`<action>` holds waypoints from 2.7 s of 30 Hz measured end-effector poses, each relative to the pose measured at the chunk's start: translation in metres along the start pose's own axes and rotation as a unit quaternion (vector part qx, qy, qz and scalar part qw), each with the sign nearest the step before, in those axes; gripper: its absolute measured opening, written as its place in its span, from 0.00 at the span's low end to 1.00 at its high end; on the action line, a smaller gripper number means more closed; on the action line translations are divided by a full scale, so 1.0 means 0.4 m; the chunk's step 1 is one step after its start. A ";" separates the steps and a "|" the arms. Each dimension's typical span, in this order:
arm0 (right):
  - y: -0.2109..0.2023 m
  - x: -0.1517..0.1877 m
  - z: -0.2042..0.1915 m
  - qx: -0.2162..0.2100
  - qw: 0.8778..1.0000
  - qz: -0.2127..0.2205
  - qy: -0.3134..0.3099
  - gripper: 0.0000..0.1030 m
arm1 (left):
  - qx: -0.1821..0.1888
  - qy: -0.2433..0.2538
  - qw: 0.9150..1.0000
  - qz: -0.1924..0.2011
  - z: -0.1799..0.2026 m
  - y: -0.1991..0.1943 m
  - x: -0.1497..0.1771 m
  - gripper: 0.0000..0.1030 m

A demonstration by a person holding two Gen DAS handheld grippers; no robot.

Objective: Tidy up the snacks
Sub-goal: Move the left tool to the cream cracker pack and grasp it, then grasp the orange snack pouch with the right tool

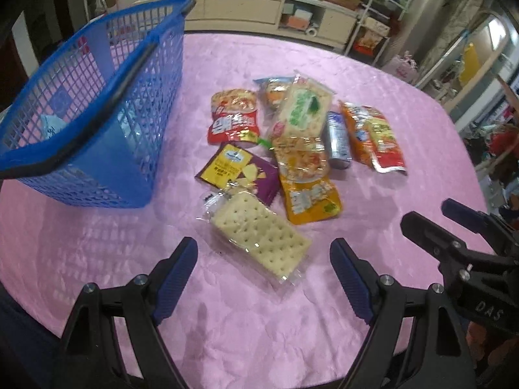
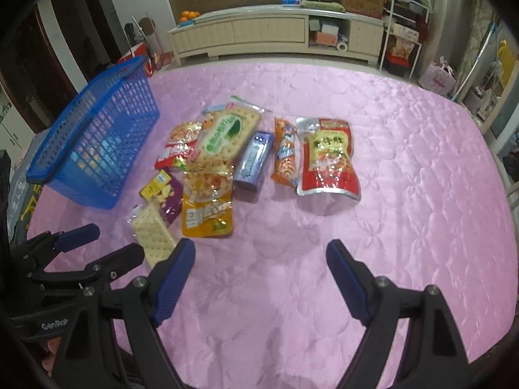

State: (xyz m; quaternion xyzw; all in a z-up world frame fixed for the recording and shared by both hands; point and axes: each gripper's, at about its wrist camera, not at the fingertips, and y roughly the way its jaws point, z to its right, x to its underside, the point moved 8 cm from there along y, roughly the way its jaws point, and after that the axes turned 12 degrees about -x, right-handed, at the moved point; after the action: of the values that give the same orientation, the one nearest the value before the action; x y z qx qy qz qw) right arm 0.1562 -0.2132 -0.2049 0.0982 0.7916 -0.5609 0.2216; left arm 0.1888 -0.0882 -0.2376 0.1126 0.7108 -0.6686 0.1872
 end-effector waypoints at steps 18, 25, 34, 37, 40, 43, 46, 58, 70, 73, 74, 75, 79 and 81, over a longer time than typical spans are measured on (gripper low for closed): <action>0.115 -0.011 0.055 0.000 0.999 -0.033 0.011 0.84 | -0.049 -0.059 0.997 -0.027 -0.023 0.143 -0.008 0.80; 0.096 0.014 0.047 -0.002 0.999 -0.037 0.015 0.84 | -0.035 -0.037 0.998 -0.028 -0.035 0.118 0.018 0.63; 0.086 0.017 0.002 -0.006 0.999 -0.037 0.012 0.84 | -0.001 -0.027 0.999 -0.025 -0.124 0.080 0.090 0.58; 0.098 0.013 -0.023 -0.019 0.999 -0.038 0.009 0.84 | -0.001 -0.030 0.999 -0.017 -0.146 0.069 0.099 0.57; 0.121 0.006 -0.048 -0.029 0.999 -0.042 -0.006 0.84 | -0.002 -0.035 0.999 -0.008 -0.159 0.068 0.091 0.57; 0.147 -0.006 -0.057 -0.041 0.998 -0.049 -0.009 0.84 | -0.004 -0.037 0.999 0.000 -0.164 0.061 0.084 0.56; 0.182 -0.025 -0.065 -0.050 0.997 -0.059 -0.015 0.83 | -0.009 -0.033 0.999 0.008 -0.158 0.063 0.070 0.56; 0.295 -0.061 -0.099 -0.044 0.992 -0.100 -0.070 0.83 | -0.015 -0.035 0.999 0.005 -0.158 0.096 0.052 0.56; 0.271 -0.040 -0.148 -0.043 0.985 -0.090 -0.140 0.19 | -0.003 -0.027 1.000 0.010 -0.153 0.080 0.068 0.56; 0.222 -0.033 -0.134 -0.043 0.987 -0.081 -0.132 0.19 | 0.000 -0.020 1.000 0.019 -0.146 0.061 0.073 0.56; 0.220 -0.026 -0.138 -0.040 0.987 -0.079 -0.132 0.19 | 0.002 -0.017 1.000 0.021 -0.144 0.054 0.074 0.55; 0.212 -0.019 -0.137 -0.034 0.988 -0.075 -0.132 0.18 | 0.002 -0.016 1.000 0.024 -0.144 0.047 0.077 0.56; 0.170 0.003 -0.126 -0.041 0.990 -0.069 -0.113 0.18 | 0.011 -0.016 0.999 0.033 -0.150 0.012 0.087 0.55; 0.136 0.007 -0.129 -0.036 0.991 -0.061 -0.112 0.18 | 0.019 -0.008 0.999 0.036 -0.151 -0.008 0.085 0.55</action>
State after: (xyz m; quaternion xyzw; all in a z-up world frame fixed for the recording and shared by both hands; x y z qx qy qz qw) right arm 0.1632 -0.1463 -0.2381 -0.0221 0.7858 -0.5521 0.2777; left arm 0.1497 -0.0316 -0.2466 0.1365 0.6915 -0.6760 0.2150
